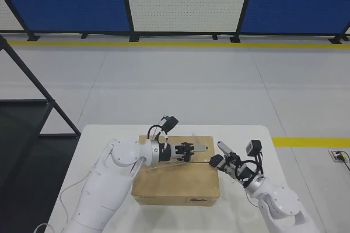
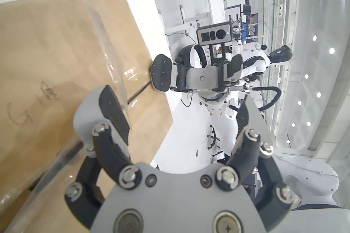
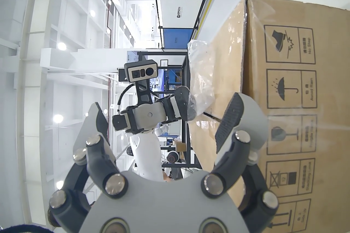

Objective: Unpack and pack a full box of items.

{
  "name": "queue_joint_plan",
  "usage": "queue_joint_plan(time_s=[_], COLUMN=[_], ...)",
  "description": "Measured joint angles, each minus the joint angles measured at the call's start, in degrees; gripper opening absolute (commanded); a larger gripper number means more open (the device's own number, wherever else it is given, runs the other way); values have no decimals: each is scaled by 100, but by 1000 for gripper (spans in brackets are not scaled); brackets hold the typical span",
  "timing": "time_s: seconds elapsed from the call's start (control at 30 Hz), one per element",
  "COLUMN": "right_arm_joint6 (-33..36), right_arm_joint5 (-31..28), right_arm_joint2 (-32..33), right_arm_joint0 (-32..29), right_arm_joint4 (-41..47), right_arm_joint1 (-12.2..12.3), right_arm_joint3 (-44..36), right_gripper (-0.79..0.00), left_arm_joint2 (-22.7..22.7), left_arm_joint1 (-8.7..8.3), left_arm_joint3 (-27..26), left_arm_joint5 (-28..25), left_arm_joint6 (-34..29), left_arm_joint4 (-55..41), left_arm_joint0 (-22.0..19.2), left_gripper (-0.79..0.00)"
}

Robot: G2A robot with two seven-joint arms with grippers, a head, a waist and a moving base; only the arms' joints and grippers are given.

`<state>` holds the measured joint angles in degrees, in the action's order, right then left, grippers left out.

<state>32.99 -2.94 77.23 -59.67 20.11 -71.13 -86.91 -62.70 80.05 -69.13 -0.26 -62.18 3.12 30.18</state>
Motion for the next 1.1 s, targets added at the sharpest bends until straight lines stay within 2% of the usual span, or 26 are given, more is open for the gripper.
queue_joint_plan(time_s=[0.4, 0.73, 0.97, 1.1], right_arm_joint6=[55, -171, -237, -262], right_arm_joint5=[-95, -338, -400, -371], right_arm_joint2=[146, 406, 539, 515], right_arm_joint0=[-111, -378, -548, -575], right_arm_joint4=[72, 319, 368, 314], right_arm_joint1=[33, 54, 73, 76], right_arm_joint3=[37, -139, -414, -546], right_gripper=[0, 0, 0, 0], left_arm_joint2=[293, 584, 406, 151], left_arm_joint1=[60, 143, 99, 29], left_arm_joint3=[150, 370, 285, 13], left_arm_joint5=[51, 13, -60, -143], left_arm_joint6=[253, 424, 509, 622], left_arm_joint4=[-150, -273, -491, -625], left_arm_joint0=[-168, -335, -198, 15], left_gripper=[0, 0, 0, 0])
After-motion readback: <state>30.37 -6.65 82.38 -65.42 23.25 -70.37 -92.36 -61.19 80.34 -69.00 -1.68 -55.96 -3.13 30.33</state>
